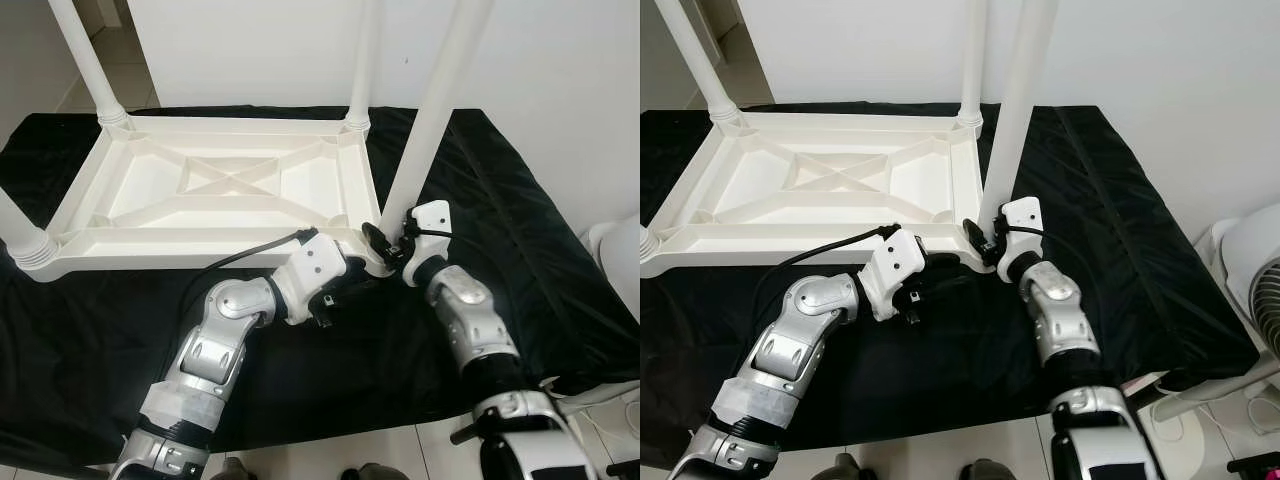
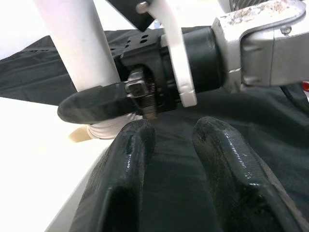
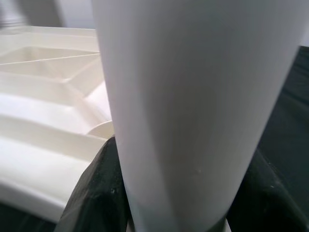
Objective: Building children table
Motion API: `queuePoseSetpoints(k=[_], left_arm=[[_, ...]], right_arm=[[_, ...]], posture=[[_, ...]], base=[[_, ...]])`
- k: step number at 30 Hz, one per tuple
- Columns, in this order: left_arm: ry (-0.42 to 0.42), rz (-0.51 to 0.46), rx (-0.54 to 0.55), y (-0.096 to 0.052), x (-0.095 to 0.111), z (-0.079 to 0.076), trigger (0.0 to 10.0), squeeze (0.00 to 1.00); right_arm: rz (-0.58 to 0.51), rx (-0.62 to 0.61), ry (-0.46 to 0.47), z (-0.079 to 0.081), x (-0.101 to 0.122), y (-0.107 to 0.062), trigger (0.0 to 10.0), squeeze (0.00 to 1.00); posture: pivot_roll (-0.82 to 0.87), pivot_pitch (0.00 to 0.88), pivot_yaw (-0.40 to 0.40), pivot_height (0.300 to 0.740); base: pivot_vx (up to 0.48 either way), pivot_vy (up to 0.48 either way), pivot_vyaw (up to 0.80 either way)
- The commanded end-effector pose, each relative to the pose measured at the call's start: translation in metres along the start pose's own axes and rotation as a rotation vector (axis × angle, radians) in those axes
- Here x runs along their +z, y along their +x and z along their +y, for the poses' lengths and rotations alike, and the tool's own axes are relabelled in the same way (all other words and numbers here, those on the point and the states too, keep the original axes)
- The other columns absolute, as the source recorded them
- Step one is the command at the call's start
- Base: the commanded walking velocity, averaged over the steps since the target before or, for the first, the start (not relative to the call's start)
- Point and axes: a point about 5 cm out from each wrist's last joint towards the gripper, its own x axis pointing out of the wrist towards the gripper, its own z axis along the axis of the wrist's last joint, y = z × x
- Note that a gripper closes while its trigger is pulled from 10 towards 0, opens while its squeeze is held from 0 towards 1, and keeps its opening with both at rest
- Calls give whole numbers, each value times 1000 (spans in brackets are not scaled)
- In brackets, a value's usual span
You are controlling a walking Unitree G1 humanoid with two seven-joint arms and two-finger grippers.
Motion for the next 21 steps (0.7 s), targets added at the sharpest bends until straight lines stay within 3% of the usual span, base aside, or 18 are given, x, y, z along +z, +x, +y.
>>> queuePoseSetpoints(k=[1, 6, 13, 19, 20, 21], left_arm=[[3, 14, 116, 0, -2, 7, 10000, 0], [-3, 19, 115, -2, -3, 4, 10000, 0], [-5, 18, 113, -2, -3, 4, 10000, 0], [-4, 15, 108, -1, -3, 3, 10000, 0], [-4, 15, 108, -1, -2, 2, 10000, 0], [-4, 15, 108, -1, -2, 2, 10000, 0]], right_arm=[[-22, -131, 28, -4, 4, -4, 10000, 0], [-2, -221, 43, 12, -4, -14, 10000, 0], [-10, -213, 55, 40, -3, -22, 10000, 0], [-8, -231, 47, 35, 0, -26, 10000, 0], [-10, -239, 41, 34, 1, -27, 10000, 122], [-10, -239, 41, 34, 1, -27, 10000, 122]], posture=[[-107, 52, -8, 740], [-106, 55, -8, 740], [-105, 55, -9, 740], [-103, 53, -9, 740], [-103, 53, -9, 740], [-103, 53, -9, 740]], base=[[0, 0, 0], [0, 0, 0], [0, 0, 0], [0, 0, 0], [0, 0, 0], [0, 0, 0]])
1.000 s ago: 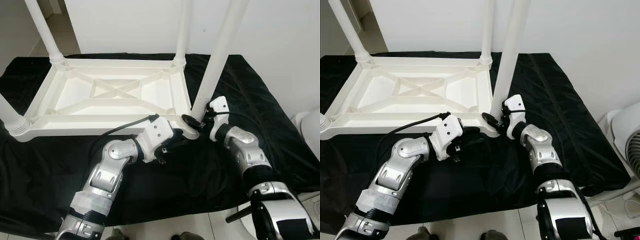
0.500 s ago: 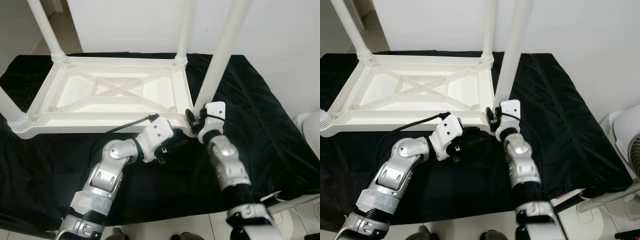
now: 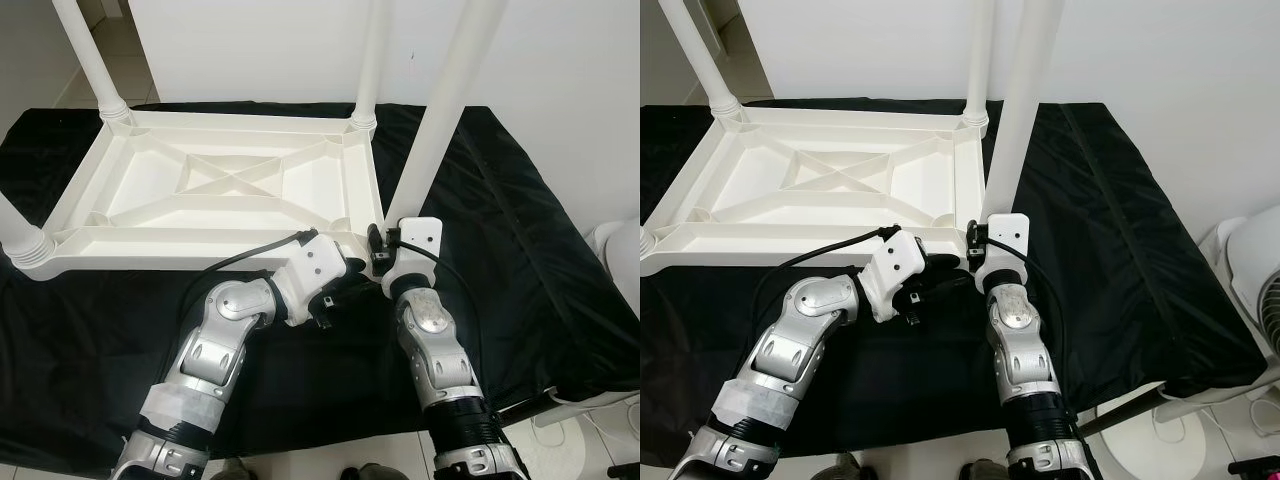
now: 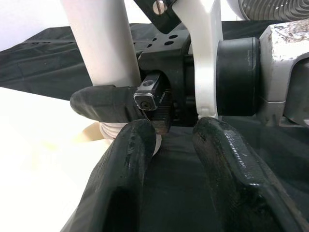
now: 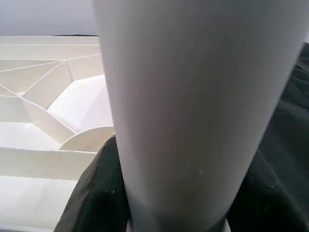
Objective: Building children table
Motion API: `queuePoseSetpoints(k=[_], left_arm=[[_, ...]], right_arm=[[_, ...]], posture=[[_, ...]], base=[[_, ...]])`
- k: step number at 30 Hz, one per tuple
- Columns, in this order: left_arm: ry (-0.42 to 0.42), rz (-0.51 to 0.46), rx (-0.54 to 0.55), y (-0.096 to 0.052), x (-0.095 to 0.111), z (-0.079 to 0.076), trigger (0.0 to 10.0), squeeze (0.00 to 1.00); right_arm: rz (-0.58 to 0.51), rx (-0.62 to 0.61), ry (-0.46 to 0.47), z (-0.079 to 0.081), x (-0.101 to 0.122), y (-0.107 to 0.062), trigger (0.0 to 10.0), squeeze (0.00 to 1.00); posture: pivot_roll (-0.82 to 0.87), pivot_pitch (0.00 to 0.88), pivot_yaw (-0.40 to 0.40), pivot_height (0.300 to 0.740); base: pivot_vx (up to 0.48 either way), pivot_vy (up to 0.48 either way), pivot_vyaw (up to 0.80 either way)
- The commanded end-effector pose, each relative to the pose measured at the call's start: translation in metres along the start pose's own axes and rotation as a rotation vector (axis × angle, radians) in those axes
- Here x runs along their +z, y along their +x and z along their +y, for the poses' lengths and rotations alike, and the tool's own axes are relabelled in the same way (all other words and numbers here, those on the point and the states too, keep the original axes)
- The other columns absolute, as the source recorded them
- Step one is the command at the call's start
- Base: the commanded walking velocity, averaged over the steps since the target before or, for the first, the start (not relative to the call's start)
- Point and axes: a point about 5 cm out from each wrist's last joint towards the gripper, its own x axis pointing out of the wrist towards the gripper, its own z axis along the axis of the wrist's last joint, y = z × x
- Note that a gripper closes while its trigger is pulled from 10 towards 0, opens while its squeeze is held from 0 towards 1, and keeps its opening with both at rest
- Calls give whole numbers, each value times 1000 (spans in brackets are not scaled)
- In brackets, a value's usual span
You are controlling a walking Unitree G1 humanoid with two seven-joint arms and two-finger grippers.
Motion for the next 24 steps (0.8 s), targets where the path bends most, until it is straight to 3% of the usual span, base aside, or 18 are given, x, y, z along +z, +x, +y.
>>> queuePoseSetpoints(k=[1, 2, 3, 12, 13, 18, 21, 24], left_arm=[[-3, 13, 107, -1, -2, 3, 10000, 0], [-3, 13, 107, -1, -2, 3, 10000, 0], [-3, 13, 108, 0, -2, 3, 10000, 0], [-4, 14, 114, -2, -3, 3, 10000, 0], [-6, 14, 116, -2, -3, 3, 10000, 0], [-7, 11, 116, -1, -2, 3, 10000, 0], [-5, 11, 113, 0, -2, 3, 10000, 0], [-3, 12, 111, 1, -2, 5, 10000, 0]], right_arm=[[18, -22, 3, -4, -3, -3, 10000, 122], [18, -22, 3, -4, -3, -3, 10000, 122], [9, -18, 16, -6, -1, -3, 10000, 1000], [17, 50, 33, -31, -2, -3, 10000, 1000], [22, 63, 27, -35, -3, -2, 10000, 0], [22, 145, 17, -42, -4, 0, 10000, 0], [29, 310, -48, -52, -3, 5, 10000, 0], [37, 389, -83, -55, -2, 9, 10000, 0]], posture=[[-103, 53, -9, 740], [-103, 53, -9, 740], [-103, 47, -15, 740], [-99, 44, -20, 740], [-101, 41, -19, 740], [-104, 38, -16, 740], [-109, 38, -11, 740], [-113, 38, -6, 740]], base=[[0, 0, 0], [0, 0, 0], [0, 0, 0], [0, 0, 0], [0, 0, 0], [0, 0, 0], [0, 0, 0], [0, 0, 0]])
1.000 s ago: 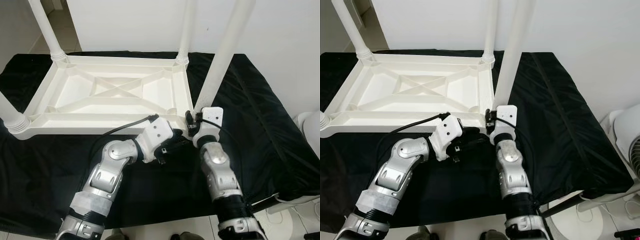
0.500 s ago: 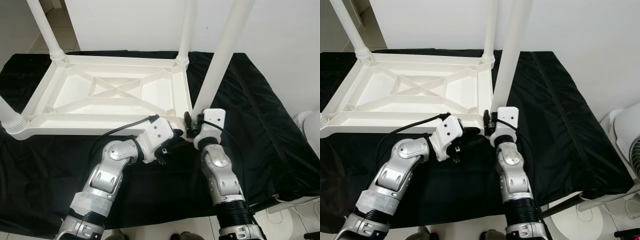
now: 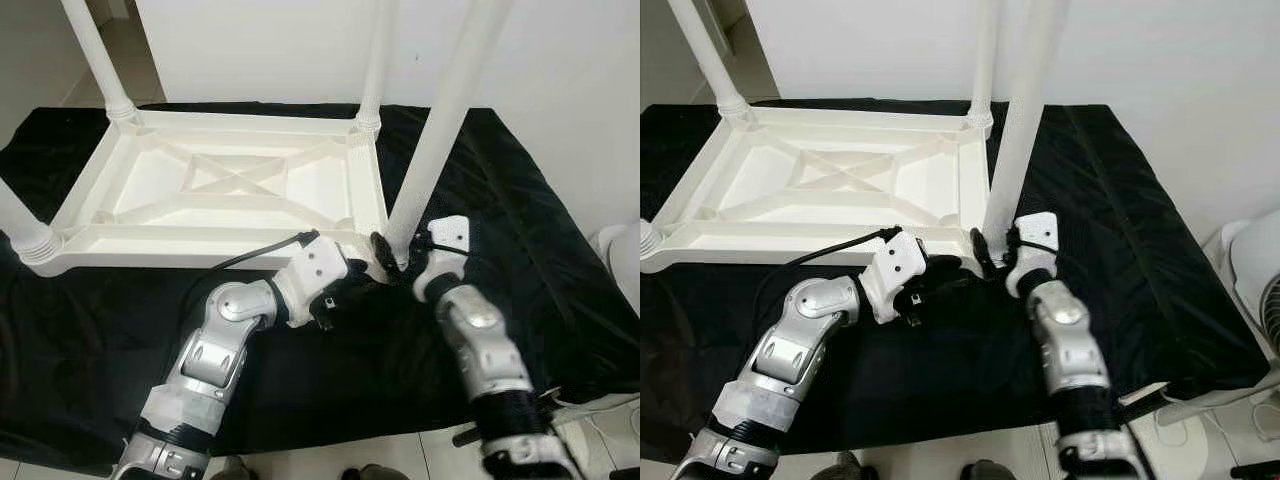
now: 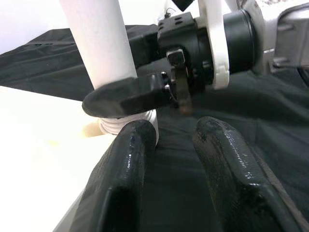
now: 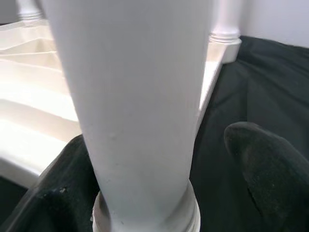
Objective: Building children table
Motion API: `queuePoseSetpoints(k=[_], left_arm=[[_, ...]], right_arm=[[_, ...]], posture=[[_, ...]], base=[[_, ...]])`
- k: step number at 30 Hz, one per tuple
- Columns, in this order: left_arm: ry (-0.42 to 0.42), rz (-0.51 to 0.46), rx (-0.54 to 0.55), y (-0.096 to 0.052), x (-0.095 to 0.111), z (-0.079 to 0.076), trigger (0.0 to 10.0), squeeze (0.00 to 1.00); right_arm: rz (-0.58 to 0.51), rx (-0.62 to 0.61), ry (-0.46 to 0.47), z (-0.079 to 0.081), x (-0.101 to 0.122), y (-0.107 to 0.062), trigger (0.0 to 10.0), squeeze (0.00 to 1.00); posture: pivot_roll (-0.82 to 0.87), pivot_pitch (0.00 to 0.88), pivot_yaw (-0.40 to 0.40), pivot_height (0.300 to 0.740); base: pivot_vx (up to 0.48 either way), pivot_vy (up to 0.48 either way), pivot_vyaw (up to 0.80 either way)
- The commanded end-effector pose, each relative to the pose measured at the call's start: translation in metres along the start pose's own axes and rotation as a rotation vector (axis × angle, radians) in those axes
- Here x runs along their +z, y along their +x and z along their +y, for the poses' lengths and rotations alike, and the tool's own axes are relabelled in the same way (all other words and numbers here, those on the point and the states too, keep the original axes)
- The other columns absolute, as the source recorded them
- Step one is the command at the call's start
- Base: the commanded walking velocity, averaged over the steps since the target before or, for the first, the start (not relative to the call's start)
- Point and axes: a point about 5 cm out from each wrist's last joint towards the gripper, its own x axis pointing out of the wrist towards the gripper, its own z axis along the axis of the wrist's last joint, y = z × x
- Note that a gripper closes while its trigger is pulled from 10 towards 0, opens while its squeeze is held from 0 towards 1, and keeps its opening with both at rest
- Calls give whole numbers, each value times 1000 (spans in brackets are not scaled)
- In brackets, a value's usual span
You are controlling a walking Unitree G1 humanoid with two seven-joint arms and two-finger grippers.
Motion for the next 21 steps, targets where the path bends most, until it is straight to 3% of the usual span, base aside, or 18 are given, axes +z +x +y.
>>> queuePoseSetpoints(k=[1, 3, 4, 9, 10, 11, 12, 14, 21], left_arm=[[-2, 14, 113, 1, -2, 6, 10000, 0], [-1, 14, 113, 1, -2, 7, 10000, 0], [4, 12, 112, 1, -1, 8, 10000, 0], [7, 11, 115, 2, 0, 9, 10000, 0], [7, 10, 117, 1, 0, 9, 10000, 0], [7, 10, 117, 1, 0, 9, 10000, 0], [7, 9, 118, 1, 0, 10, 10000, 0], [8, 10, 121, 0, 1, 10, 10000, 0], [7, 15, 127, -2, 0, 10, 10000, 0]], right_arm=[[8, 48, -1, -2, -2, 0, 10000, 0], [16, 91, -12, -3, -2, 2, 10000, 0], [32, 184, -45, -2, -1, 9, 10000, 0], [59, 269, -77, 0, -2, 18, 10000, 0], [69, 286, -81, 0, -3, 20, 8745, 0], [69, 286, -81, 0, -3, 20, 8745, 0], [76, 295, -90, 0, -4, 22, 6510, 0], [88, 314, -93, 0, -7, 24, 0, 0], [106, 331, -88, -4, -13, 25, 0, 0]], posture=[[-113, 38, -6, 740], [-113, 38, -6, 740], [-113, 37, -1, 740], [-106, 39, -2, 740], [-103, 40, -2, 740], [-103, 40, -2, 740], [-103, 40, -2, 740], [-97, 43, -3, 740], [-88, 50, -3, 740]], base=[[0, 0, 0], [0, 0, 0], [0, 0, 0], [0, 0, 0], [0, 0, 0], [0, 0, 0], [0, 0, 0], [0, 0, 0], [0, 0, 0]])
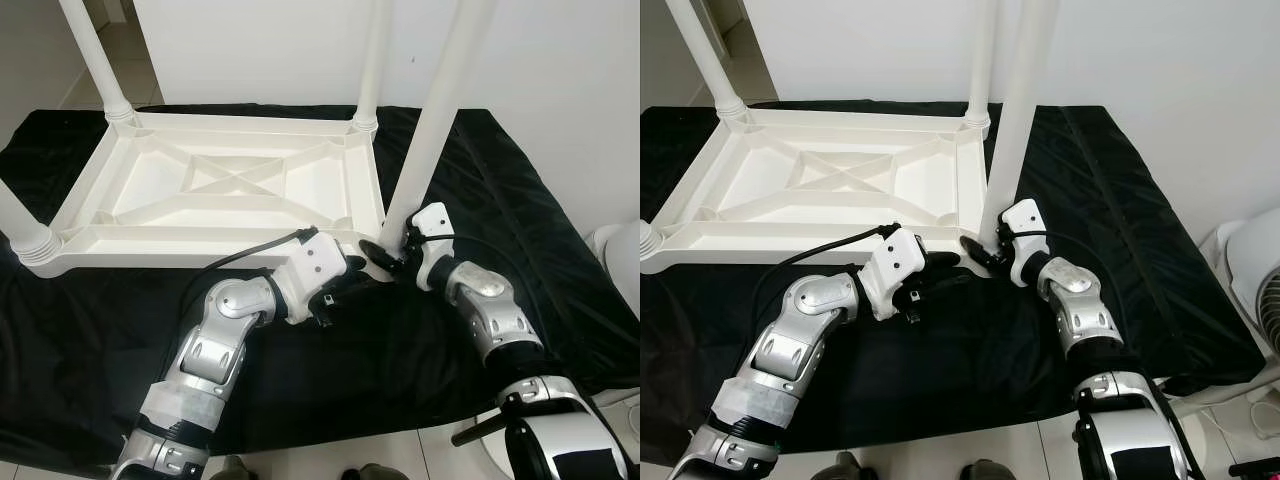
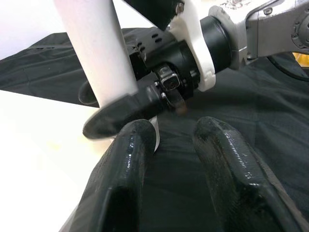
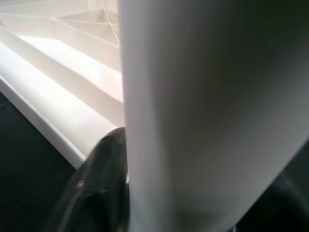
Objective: Building children table
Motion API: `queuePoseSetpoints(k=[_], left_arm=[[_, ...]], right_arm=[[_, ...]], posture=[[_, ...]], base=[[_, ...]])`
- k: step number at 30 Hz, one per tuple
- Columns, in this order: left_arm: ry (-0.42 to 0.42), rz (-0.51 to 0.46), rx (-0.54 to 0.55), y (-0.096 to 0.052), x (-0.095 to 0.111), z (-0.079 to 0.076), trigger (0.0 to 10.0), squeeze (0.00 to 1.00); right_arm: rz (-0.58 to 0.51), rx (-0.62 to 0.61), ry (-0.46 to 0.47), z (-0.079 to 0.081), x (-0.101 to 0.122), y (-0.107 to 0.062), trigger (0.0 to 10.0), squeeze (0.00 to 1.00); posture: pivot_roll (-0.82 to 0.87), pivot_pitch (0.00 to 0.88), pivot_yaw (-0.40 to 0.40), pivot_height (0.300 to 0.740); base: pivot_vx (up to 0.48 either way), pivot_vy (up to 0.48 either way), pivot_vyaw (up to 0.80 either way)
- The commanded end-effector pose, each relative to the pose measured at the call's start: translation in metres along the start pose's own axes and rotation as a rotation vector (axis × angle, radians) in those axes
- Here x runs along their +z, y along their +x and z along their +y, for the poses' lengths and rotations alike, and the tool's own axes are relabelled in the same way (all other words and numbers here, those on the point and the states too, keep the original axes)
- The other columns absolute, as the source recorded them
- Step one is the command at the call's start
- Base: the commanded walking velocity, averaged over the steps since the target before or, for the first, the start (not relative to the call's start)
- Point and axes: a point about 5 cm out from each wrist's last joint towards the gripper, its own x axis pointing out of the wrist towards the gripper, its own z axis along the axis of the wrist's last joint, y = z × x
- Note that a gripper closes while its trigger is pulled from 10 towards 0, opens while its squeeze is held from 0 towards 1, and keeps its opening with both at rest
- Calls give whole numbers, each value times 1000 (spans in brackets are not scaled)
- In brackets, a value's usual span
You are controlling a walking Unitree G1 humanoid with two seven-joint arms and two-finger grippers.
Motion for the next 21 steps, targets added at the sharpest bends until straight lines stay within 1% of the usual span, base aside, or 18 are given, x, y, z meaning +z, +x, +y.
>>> queuePoseSetpoints(k=[1, 6, 7, 9, 10, 13, 15, 16, 17, 18, 19, 21], left_arm=[[2, 15, 121, -2, -1, 6, 10000, 0], [1, 16, 119, -2, -1, 6, 10000, 0], [-1, 16, 116, -2, -1, 5, 10000, 0], [-1, 16, 115, -2, -1, 5, 10000, 0], [-1, 15, 115, -2, -1, 5, 10000, 0], [-4, 15, 112, -1, -1, 4, 10000, 0], [-4, 15, 111, -1, -1, 4, 10000, 0], [-6, 15, 110, -1, -1, 3, 10000, 0], [-7, 15, 109, -1, -2, 2, 10000, 0], [-7, 15, 109, -1, -2, 2, 10000, 0], [-11, 15, 109, -1, -2, 2, 10000, 0], [-13, 14, 109, -1, -2, 1, 10000, 0]], right_arm=[[38, 21, 11, 3, -9, -1, 0, 0], [31, 21, 22, 2, -11, -2, 0, 0], [20, 1, 32, 1, -11, -3, 1804, 0], [15, -6, 33, 0, -12, -3, 1804, 0], [12, -15, 46, -1, -11, -3, 10000, 0], [5, -88, 69, -2, -10, -3, 10000, 0], [5, -102, 69, -2, -10, -3, 10000, 0], [3, -127, 65, -1, -9, -3, 10000, 0], [-2, -177, 71, 0, -9, -3, 10000, 0], [-2, -177, 71, 0, -9, -3, 10000, 0], [-14, -263, 94, 3, -8, -3, 10000, 0], [-19, -326, 122, 6, -8, -3, 10000, 0]], posture=[[-87, 52, -3, 740], [-91, 56, 1, 740], [-92, 57, 2, 740], [-92, 57, 2, 740], [-94, 60, 2, 740], [-98, 64, 1, 740], [-98, 64, 1, 740], [-102, 68, 1, 740], [-104, 69, -1, 740], [-104, 69, -1, 740], [-107, 70, -2, 740], [-108, 72, -4, 740]], base=[[0, 0, 0], [0, 0, 0], [0, 0, 0], [0, 0, 0], [0, 0, 0], [0, 0, 0], [0, 0, 0], [0, 0, 0], [0, 0, 0], [0, 0, 0], [0, 0, 0], [0, 0, 0]])
